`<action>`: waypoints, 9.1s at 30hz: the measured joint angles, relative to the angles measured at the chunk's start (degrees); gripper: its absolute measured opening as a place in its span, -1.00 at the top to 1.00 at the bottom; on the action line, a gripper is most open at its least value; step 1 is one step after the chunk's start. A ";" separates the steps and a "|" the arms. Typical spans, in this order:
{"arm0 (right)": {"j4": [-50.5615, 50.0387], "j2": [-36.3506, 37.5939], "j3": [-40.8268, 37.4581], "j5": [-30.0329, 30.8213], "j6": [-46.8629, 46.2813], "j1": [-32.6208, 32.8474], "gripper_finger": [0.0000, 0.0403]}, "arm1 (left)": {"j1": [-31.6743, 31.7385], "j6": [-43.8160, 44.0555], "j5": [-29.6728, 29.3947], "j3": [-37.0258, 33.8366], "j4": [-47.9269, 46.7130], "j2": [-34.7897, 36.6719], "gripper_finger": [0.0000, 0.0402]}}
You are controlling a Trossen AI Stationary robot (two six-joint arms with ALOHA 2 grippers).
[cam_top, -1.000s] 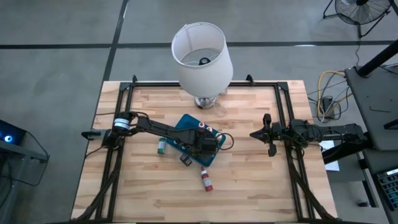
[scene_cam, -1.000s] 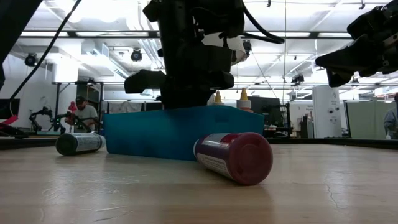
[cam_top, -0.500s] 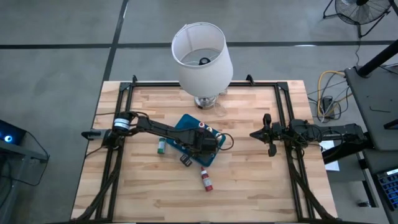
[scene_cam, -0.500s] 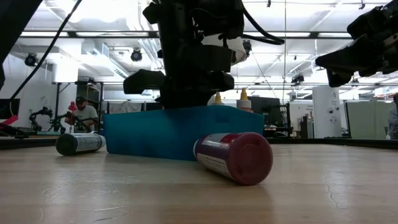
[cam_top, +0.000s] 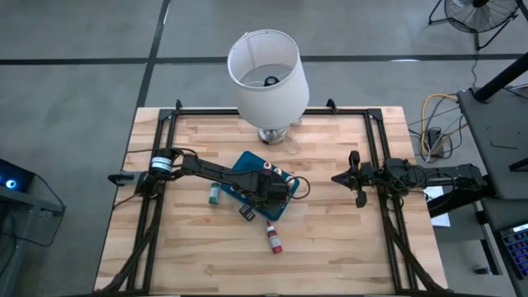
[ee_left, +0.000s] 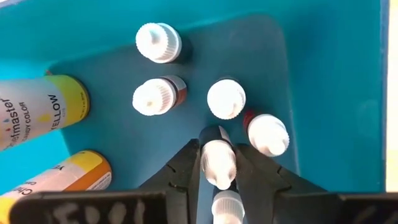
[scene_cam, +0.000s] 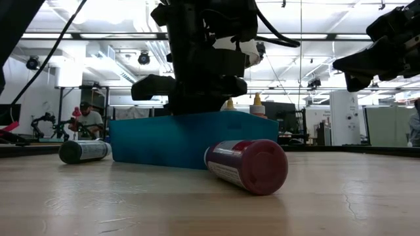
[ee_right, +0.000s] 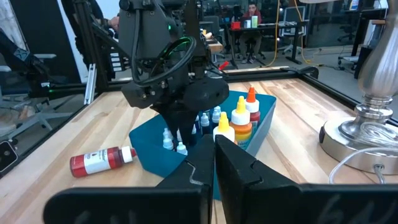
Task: Pick & Place food coloring
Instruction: Put the small black food coloring bottle into the blue container, then put the large green food coloring bottle into the blue container
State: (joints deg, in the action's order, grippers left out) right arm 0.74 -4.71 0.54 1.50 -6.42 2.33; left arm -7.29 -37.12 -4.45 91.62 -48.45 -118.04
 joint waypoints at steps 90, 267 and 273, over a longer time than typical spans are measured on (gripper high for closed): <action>0.00 -0.35 0.04 0.02 0.00 0.02 0.96 | 0.79 47.25 -1.62 -2.65 -24.06 27.93 0.62; 0.02 -0.35 0.00 0.00 0.00 0.02 0.96 | 21.49 109.69 9.90 -48.97 2.84 34.86 0.46; 0.00 -0.35 0.00 0.01 0.00 0.01 0.96 | 21.49 109.76 11.39 -48.97 2.83 34.86 0.50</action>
State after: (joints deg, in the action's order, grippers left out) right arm 0.73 -5.06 0.54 1.51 -6.42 2.34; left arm 14.20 72.64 6.94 42.65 -45.63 -83.18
